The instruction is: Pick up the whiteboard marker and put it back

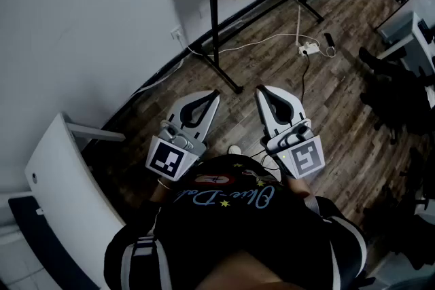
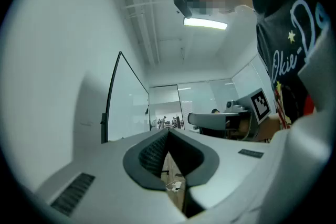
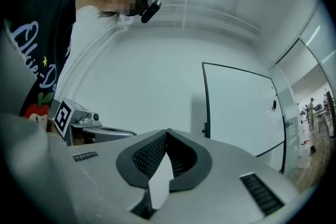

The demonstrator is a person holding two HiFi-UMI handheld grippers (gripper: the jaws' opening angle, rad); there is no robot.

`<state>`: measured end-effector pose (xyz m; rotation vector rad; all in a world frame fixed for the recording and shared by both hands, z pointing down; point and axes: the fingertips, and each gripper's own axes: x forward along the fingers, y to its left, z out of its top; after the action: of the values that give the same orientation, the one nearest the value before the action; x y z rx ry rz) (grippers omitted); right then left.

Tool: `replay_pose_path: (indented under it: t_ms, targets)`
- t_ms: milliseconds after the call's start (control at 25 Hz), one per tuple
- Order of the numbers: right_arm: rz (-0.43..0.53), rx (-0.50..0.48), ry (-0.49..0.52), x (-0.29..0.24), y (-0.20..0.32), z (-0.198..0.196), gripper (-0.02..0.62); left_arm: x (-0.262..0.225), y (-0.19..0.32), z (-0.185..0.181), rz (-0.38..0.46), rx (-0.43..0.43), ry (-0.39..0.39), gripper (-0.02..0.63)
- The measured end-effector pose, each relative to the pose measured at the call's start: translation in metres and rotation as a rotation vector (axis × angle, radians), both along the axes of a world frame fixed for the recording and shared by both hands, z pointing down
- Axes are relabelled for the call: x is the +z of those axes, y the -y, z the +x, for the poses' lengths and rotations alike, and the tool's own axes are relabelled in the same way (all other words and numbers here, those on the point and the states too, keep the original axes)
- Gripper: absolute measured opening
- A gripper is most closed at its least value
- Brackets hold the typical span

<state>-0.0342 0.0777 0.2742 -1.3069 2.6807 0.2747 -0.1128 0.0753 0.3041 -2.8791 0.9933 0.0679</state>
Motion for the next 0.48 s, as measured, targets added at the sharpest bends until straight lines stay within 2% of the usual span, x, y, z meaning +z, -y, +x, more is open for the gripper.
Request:
replay_pose_path:
  t_ms: [480]
  targets:
    - [0.015,-0.016,0.057,-0.005,0.000,0.013,0.037,-0.006,0.001,0.009,0.020,-0.011,0.009,0.017]
